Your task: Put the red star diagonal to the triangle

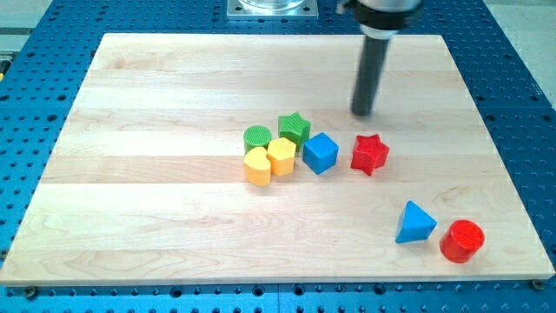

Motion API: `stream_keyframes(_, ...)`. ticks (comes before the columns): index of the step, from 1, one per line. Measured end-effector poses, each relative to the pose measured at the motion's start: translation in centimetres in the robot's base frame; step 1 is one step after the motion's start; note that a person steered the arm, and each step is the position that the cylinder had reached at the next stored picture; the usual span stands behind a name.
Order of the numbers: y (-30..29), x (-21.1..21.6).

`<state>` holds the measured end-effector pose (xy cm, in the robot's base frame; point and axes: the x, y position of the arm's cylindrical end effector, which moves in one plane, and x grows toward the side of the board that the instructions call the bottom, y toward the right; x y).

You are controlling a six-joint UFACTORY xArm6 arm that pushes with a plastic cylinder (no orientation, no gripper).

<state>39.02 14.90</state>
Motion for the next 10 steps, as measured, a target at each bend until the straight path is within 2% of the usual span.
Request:
stream_keyframes(2, -0.2, 12.1)
stream_keyframes(3, -0.3, 13.6)
stream_keyframes(4, -0.2, 13.3)
stream_keyframes(5, 0.2, 7.7)
stream_keyframes(6, 0.0, 4.9)
stream_keyframes(7, -2.7, 6.9)
stream_keyframes(8, -4.5, 11.6)
stream_keyframes(9, -3.6, 12.5)
stream_keyframes(10, -2.1, 10.1)
